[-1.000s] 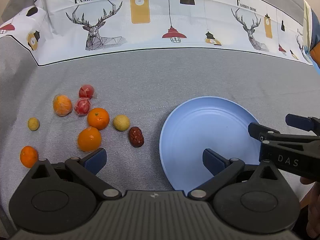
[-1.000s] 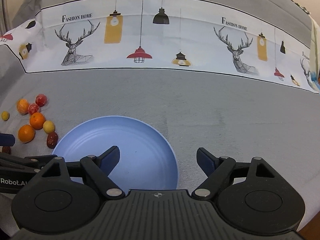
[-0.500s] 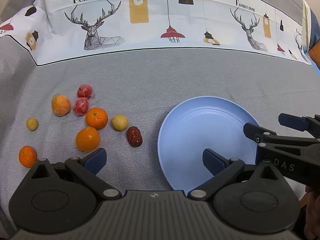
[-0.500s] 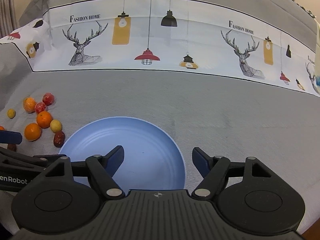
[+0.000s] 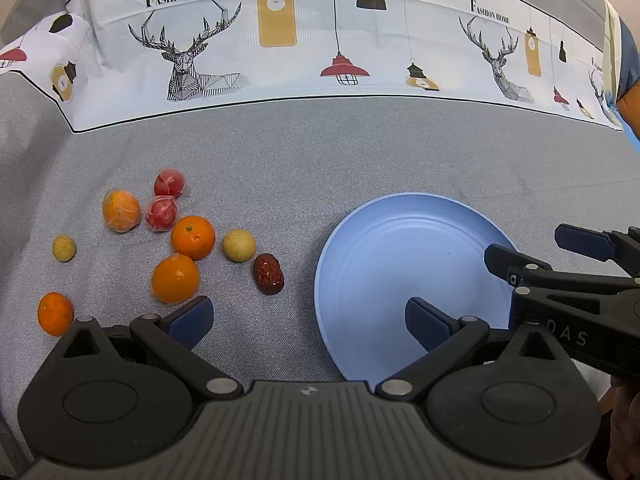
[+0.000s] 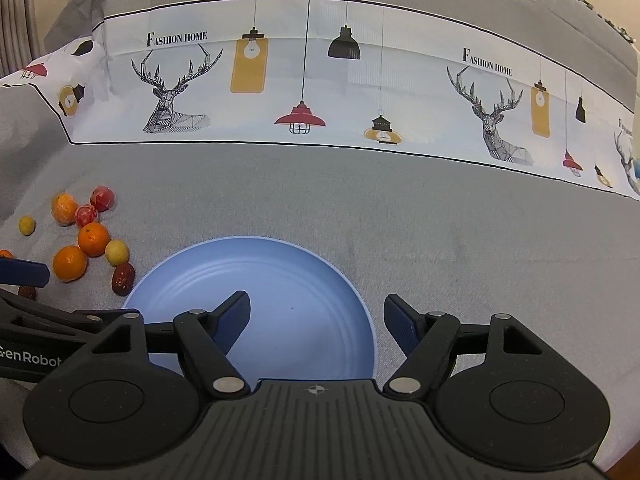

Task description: Organize fruits

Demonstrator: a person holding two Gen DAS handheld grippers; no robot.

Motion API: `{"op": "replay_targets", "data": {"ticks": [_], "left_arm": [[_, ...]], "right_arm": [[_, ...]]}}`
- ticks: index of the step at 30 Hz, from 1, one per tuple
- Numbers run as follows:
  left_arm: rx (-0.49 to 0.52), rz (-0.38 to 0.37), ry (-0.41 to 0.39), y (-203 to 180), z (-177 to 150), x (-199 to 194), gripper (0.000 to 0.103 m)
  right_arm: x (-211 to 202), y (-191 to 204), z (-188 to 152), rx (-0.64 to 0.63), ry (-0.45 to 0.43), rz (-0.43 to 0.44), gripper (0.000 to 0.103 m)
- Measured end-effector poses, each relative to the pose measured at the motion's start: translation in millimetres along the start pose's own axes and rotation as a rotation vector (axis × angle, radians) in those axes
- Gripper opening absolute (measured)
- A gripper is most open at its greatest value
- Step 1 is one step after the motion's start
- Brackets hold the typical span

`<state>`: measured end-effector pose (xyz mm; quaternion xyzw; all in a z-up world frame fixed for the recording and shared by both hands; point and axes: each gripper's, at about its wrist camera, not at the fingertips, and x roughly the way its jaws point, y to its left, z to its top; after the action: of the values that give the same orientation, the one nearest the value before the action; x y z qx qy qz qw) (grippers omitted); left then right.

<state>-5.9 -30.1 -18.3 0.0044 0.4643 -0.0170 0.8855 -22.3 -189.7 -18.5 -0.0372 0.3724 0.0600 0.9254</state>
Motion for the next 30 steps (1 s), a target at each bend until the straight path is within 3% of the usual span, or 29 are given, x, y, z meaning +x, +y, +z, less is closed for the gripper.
{"op": "replay_targets", "data": {"ticks": [19, 23, 26, 27, 28, 30], "left_arm": [[0.032, 0.006, -0.022, -2.9, -1.0, -6.7, 0.102], [0.047, 0.002, -0.044, 0.5, -1.7, -13.7, 0.085], [0.053, -0.023, -0.057, 5.1, -0.7, -20.5, 0.058], [0.060, -0.031, -0.067, 6.9, 0.5, -24.1, 0.043], [0.068, -0.036, -0.074, 8.5, 2.6, -27.5, 0.034], [0.087, -0.054, -0.093, 14.7, 12.4, -36.1, 0.025]], "right_arm": [[-0.8, -2.0, 4.8, 0.036, -0.020, -0.027, 0.076], [-4.8, 1.7, 8.9, 0.041, -0.050, -0.026, 0.075], [-7.9, 3.1, 13.0, 0.059, -0.072, -0.020, 0.070], [-8.7, 3.3, 14.1, 0.065, -0.078, -0.018, 0.069], [-9.2, 3.5, 15.5, 0.071, -0.083, -0.016, 0.064], [-11.1, 3.3, 17.8, 0.086, -0.097, -0.009, 0.057]]}}
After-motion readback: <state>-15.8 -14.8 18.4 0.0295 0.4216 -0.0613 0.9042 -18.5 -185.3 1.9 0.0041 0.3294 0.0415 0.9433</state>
